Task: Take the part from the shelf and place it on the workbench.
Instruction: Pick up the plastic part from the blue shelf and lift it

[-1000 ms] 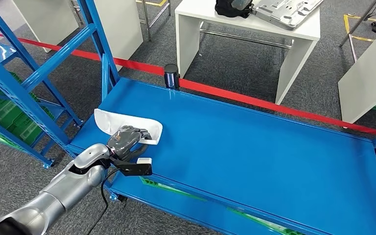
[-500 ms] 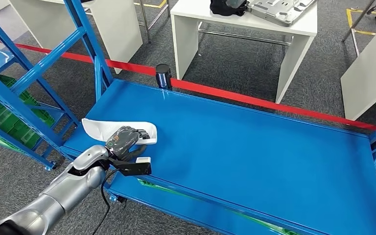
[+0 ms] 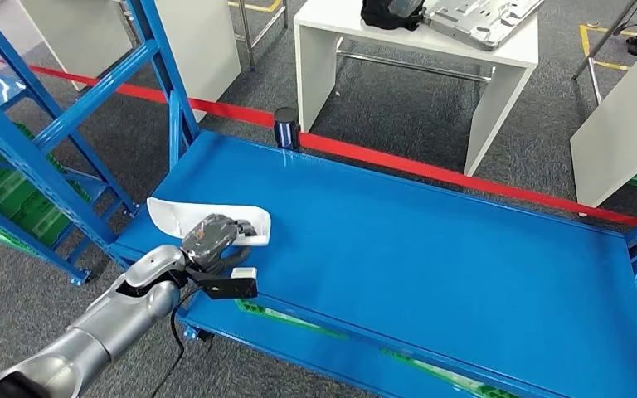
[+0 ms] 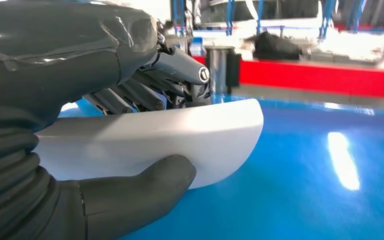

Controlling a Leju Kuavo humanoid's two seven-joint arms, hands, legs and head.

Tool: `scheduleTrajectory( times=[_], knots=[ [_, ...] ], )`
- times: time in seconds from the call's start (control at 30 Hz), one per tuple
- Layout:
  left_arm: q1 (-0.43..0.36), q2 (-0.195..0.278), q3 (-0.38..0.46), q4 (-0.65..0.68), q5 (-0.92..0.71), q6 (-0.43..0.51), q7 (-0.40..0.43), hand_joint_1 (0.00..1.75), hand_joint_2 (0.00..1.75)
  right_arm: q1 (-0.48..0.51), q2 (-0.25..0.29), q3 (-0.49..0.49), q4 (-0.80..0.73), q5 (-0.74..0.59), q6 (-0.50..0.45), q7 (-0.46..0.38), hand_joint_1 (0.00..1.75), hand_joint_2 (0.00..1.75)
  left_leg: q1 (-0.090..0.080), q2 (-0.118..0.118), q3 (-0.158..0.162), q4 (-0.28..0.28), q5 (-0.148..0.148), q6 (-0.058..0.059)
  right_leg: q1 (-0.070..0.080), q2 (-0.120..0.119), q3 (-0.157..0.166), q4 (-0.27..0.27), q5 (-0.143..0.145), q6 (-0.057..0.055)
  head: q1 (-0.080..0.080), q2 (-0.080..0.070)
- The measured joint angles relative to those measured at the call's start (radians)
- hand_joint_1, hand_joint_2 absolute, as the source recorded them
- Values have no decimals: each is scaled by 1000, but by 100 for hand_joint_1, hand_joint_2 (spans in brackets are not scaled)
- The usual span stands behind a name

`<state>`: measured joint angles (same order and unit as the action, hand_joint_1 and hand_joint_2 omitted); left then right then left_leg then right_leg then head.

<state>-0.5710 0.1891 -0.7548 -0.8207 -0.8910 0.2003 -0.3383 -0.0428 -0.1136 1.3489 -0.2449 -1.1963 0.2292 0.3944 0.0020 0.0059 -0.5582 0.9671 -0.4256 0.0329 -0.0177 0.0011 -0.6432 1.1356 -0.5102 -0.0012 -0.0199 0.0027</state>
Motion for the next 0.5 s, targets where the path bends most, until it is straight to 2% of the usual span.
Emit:
scheduleTrajectory(
  times=[0.07, 0.1, 0.13, 0.2, 0.23, 0.27, 0.3, 0.4, 0.47, 0.5],
  knots=[
    [5, -3, 0, -2, 7, 0, -5, 164, 175, 2, -1, 0, 0, 0, 0, 0, 0, 0, -1, 1, -4, 1, 1, 2, -1, 0, -61, 129, -46, 1, 0, 0],
    [8, -3, 1, -6, 12, 0, -7, 164, 175, 3, -1, 0, 0, 0, 0, 0, 0, 0, -1, 0, -5, 2, 1, 1, -2, 0, -74, 154, -49, 7, 0, 0],
    [10, -4, 2, -13, 17, 2, -10, 164, 175, 3, -2, 0, 0, 0, 0, 0, 0, 0, -1, 0, -5, 4, 0, 1, -5, 0, -65, 136, -35, 16, 0, 0],
    [14, -4, 6, -37, 27, 7, -14, 165, 175, 4, -4, 0, 0, -1, 0, -3, 0, 0, 1, -3, -8, 13, -4, -6, -11, -2, -2, 3, 17, 34, 1, 0],
    [15, -4, 8, -54, 31, 9, -16, 165, 175, 3, -5, 1, 0, -1, 0, -5, 0, 0, -1, -5, -11, 21, -8, -12, -13, -2, 31, -62, 40, 36, 1, 0],
    [16, -4, 10, -73, 34, 9, -17, 167, 175, 2, -5, 1, 0, -1, 0, -8, 0, 0, -3, -6, -15, 27, -11, -18, -13, -2, 50, -104, 52, 31, 0, 0],
    [19, -4, 12, -94, 36, 9, -17, 169, 175, 1, -5, 1, 0, -1, 0, -11, 0, 0, -5, -7, -19, 32, -13, -23, -11, -1, 56, -119, 56, 22, 0, 0],
    [27, -4, 18, -170, 39, 8, -16, 174, 175, 1, -2, 3, 0, 1, -1, -18, 0, 0, -1, -7, -28, 40, -19, -37, -9, 1, 54, -119, 61, 0, -1, 0],
    [30, -4, 26, -231, 45, 13, -20, 174, 175, 1, 0, 5, 0, 2, -3, -24, 0, 0, 3, -7, -56, 99, -58, -47, -13, 1, 55, -121, 63, -10, -2, 0],
    [32, -5, 30, -266, 49, 14, -23, 174, 175, 1, 1, 6, 0, 2, -4, -29, 0, 0, 5, -7, -84, 159, -90, -51, -12, 1, 54, -121, 63, -13, -3, 0]
  ],
)
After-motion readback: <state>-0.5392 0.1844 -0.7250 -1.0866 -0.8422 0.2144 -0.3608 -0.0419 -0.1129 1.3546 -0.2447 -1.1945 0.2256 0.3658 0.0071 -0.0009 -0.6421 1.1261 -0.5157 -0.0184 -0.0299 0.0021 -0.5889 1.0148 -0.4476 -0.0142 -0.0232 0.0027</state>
